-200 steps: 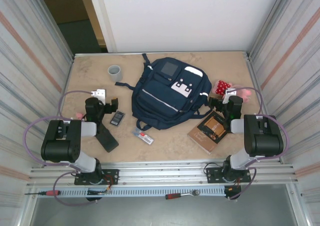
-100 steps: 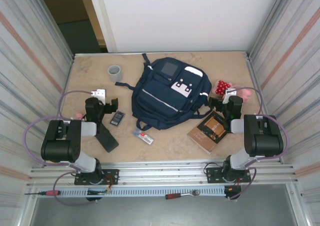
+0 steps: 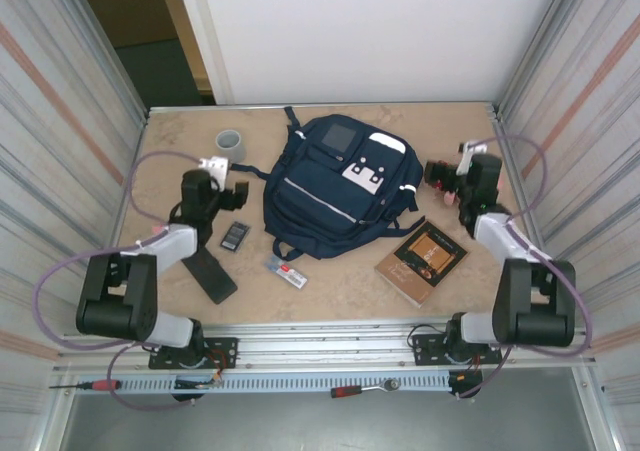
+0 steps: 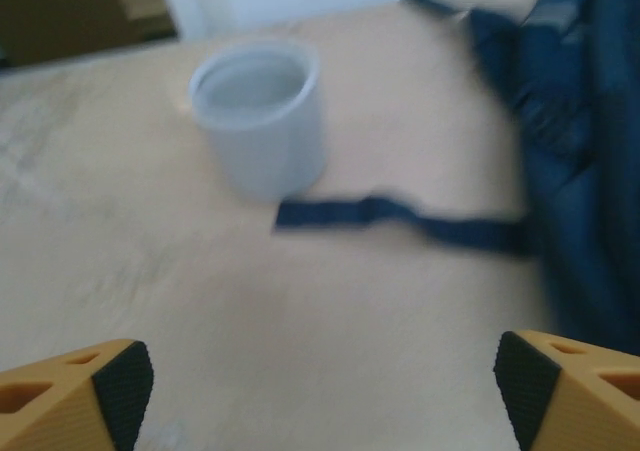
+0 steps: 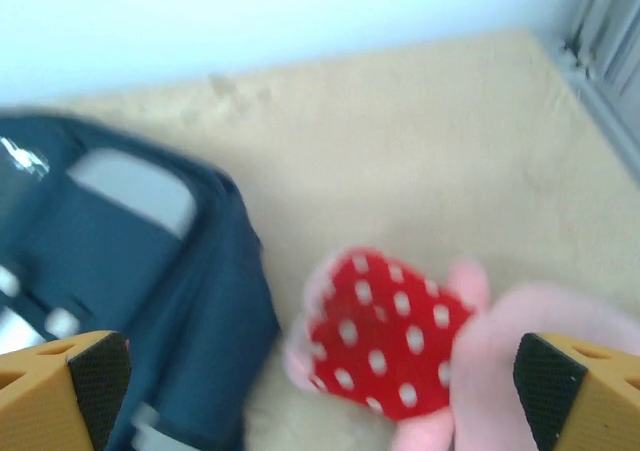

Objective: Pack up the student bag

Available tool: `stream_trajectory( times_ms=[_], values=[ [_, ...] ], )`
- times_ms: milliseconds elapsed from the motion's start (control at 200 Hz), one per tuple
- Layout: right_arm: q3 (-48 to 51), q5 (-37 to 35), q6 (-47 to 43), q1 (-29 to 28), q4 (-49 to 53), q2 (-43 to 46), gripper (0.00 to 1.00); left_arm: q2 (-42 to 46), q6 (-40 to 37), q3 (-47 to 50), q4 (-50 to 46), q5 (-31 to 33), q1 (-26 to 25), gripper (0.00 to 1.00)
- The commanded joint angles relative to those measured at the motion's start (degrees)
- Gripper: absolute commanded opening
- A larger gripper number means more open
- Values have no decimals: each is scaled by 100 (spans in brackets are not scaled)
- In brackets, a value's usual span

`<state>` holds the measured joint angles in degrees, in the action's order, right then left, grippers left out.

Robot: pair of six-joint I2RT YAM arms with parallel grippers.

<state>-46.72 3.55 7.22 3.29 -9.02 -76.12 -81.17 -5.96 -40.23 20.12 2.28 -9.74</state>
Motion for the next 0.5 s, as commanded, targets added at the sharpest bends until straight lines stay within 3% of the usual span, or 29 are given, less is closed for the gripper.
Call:
stream_trajectory(
  times_ms=[0, 80, 170, 215, 351, 491],
  values=[
    [-1315, 322, 720, -153, 2823, 250, 99, 33, 71, -1105, -1736, -526, -289, 81],
    [-1974, 347, 1193, -376, 3841, 53, 99, -420, 390, -1968, -2359, -895, -492, 71],
    [-1963, 482, 1885, -700, 4137, -8, 100, -1020, 613, -2660, -2784, -1472, -613, 60],
    [-1734, 676, 2278, -834, 4005, 41, 100, -1311, 761, -2842, -2811, -1670, -634, 56],
    [-694, 1200, 3374, -1185, 3050, 101, 87, -2003, 1117, -3018, -2886, -1874, -638, 50],
    [-211, 967, 3859, -1428, 2660, -169, 82, -2353, 1209, -2803, -2841, -2203, -733, 43]
  ],
)
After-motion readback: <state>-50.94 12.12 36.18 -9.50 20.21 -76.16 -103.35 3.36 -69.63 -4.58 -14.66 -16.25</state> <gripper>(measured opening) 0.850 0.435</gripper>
